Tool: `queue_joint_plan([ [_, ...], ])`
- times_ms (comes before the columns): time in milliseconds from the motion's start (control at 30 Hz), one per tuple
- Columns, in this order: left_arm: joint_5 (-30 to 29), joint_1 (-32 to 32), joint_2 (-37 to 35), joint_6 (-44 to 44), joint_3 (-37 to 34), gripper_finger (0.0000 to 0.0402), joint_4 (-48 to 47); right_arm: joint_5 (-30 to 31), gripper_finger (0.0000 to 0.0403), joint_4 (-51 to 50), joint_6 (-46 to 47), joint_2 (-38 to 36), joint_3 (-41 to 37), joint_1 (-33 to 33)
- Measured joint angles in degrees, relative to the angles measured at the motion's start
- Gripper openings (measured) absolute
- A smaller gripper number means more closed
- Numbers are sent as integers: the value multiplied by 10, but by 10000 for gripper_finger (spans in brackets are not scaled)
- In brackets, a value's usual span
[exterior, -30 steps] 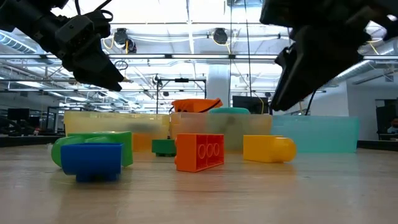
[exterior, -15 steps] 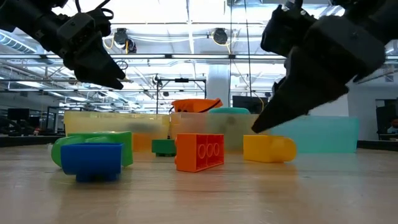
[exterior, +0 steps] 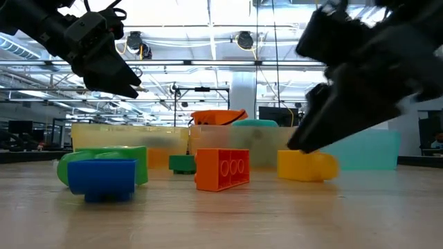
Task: Pick & Place Toys
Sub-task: Put the yellow game piece into the yellow bin
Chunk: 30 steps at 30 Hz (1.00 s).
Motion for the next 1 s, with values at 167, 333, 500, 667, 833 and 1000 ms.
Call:
queue_joint_plan([
  [167,0,0,0,0,0,312,0,-17,243,-17,-39,-35,-2,17],
  [333,0,0,0,-3,0,312,0,-7,235,-50,-24,-62,-1,21],
  [500,0,0,0,-3,0,312,2,-7,230,-85,33,-62,-1,22],
  [667,0,0,0,-2,0,312,3,-9,230,-72,77,-40,-1,22],
  [833,0,0,0,-2,0,312,3,-6,230,-76,90,-11,-1,21],
  [1000,0,0,0,-6,0,312,3,-4,220,-78,91,2,-1,14],
])
